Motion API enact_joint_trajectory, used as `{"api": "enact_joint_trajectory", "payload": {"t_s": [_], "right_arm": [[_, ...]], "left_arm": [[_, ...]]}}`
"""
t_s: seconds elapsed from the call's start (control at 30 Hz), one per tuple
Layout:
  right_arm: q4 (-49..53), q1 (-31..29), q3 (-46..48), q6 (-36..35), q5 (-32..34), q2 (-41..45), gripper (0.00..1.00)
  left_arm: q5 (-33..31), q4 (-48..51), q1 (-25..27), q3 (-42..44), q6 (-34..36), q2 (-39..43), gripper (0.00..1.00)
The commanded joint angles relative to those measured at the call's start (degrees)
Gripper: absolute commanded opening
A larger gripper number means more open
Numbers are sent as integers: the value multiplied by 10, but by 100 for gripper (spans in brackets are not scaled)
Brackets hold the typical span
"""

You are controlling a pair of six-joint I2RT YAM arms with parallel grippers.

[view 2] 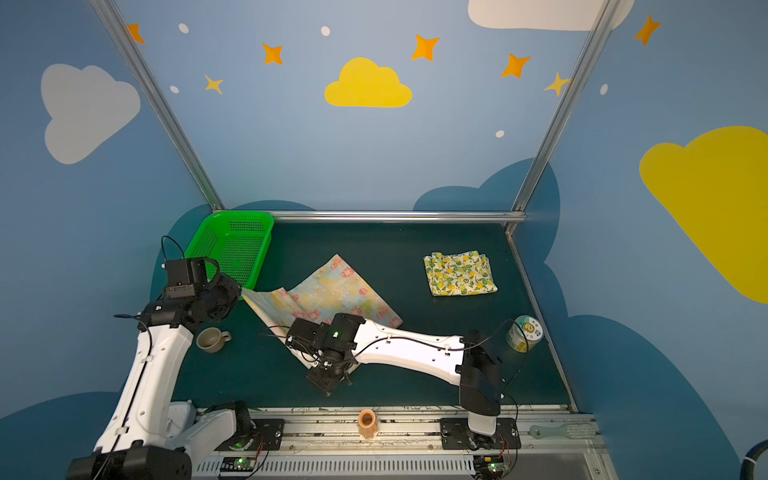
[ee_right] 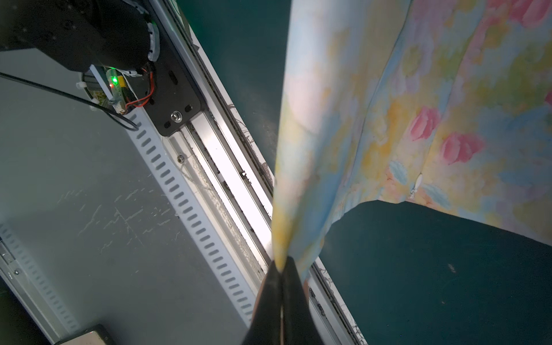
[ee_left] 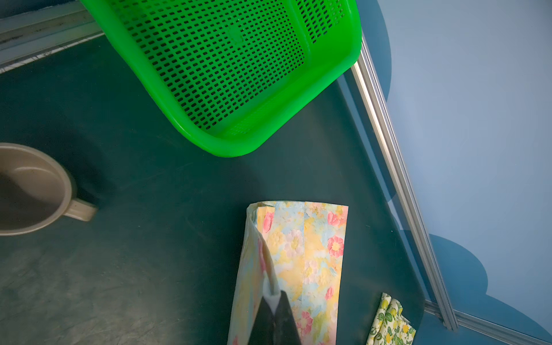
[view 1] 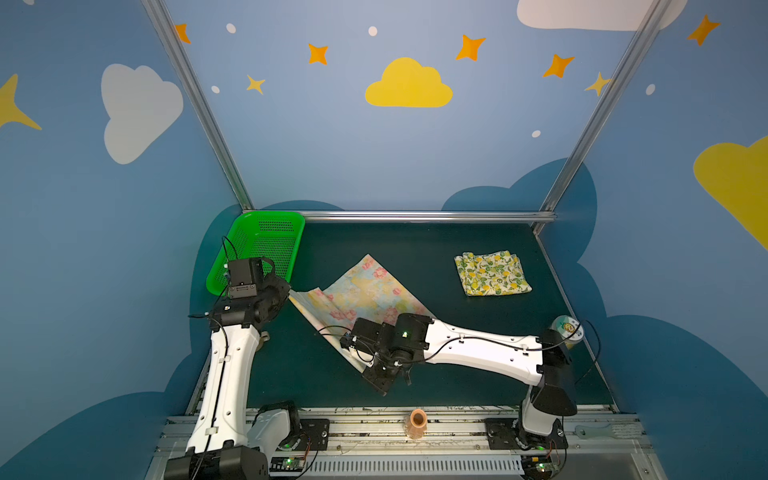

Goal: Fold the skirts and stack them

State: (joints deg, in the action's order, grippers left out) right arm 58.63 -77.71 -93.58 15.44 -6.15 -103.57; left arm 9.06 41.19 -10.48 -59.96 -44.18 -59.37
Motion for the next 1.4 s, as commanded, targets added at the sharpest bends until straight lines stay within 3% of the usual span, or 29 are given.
{"api": "enact_joint_trajectory", "payload": {"t_s": [0.0,0.23,0.57,0.9,1.37], "right_arm": [[2,-6,0,-14,-19,5,0],[-13,3,0,-27,-42,6,0],[-66,102,62,-18,-131,48,0],[-102,218,115,-2,-212,65,0],[-118,345,168,8,-291,42,0]], "left_arm": [[-20,13,-8,2,8,10,4],[-8,-3,-9,-4,7,2,4],[3,-64,4,-46,-24,-69,4],[-35,-70,89,-191,-18,-256,4],[-34,-27,173,-422,-5,-517,4]]}}
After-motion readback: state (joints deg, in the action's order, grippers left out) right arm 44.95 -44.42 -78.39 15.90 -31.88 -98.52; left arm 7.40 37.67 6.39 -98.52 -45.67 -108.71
